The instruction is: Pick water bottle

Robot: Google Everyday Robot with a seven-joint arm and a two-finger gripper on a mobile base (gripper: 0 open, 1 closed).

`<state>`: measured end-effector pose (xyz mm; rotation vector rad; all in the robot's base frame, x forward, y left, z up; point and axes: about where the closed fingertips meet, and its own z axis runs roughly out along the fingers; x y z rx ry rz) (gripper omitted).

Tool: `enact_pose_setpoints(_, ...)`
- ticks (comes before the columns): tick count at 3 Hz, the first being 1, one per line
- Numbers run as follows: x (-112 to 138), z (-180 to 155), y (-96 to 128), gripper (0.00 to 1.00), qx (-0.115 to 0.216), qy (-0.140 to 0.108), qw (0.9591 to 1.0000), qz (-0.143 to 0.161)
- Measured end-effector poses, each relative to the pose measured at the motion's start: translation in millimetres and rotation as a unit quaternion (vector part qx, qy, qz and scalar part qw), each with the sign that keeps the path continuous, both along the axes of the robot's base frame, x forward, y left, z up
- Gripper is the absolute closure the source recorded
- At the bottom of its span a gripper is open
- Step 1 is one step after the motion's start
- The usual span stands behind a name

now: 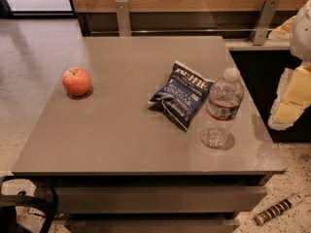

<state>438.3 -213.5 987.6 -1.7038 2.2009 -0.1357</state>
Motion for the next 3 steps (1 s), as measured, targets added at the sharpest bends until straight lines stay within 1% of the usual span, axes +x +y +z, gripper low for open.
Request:
enact_pose_setpoints(1,0,0,0,0.0,0.0,0.0,1.0,0.0)
enact_pose_setpoints(2,1,0,0,0.0,0.024,-0.002,0.9997,0.008)
enact_pose_setpoints(3,8,-6,-19,0.0,0.104,-0.02,0.994,0.03)
